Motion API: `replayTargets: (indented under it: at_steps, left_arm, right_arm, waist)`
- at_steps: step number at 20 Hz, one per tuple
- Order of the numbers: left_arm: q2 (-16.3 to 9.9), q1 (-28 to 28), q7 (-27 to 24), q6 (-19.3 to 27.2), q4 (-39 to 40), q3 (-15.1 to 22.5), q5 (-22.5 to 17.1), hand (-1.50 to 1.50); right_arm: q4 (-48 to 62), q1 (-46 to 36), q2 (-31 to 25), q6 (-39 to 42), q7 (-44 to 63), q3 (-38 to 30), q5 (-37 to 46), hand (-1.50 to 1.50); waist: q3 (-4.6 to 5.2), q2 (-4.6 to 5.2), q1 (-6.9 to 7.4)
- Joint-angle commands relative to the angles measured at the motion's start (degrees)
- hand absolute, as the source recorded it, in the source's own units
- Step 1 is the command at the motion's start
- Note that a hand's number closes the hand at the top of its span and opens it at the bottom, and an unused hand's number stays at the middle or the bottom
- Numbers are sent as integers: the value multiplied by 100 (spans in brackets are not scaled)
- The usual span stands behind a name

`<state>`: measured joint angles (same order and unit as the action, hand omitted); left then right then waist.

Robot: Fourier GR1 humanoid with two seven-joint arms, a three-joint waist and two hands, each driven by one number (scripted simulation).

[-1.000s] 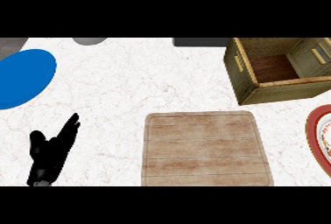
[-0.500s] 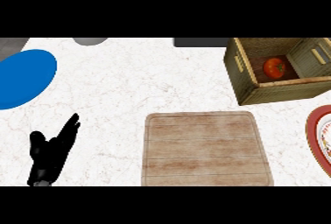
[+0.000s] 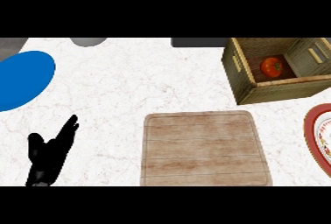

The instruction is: Pick the tomato from the cutting board and place it in the basket

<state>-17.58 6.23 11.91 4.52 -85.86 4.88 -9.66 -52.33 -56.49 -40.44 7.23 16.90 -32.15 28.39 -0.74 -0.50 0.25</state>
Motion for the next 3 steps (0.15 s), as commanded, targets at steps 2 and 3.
replayTargets:
  at_steps: [2, 3]
  left_arm:
    - [72, 453, 260, 2, 201, 34, -37, 0]
    - [-10, 257, 550, -13, 77, -28, -106, 0]
  right_arm:
    - [295, 335, -828, 288, -167, -488, -237, -150]
    - [357, 397, -941, 403, -162, -618, -363, -150]
  waist:
    - [69, 57, -22]
    - [68, 54, -47]
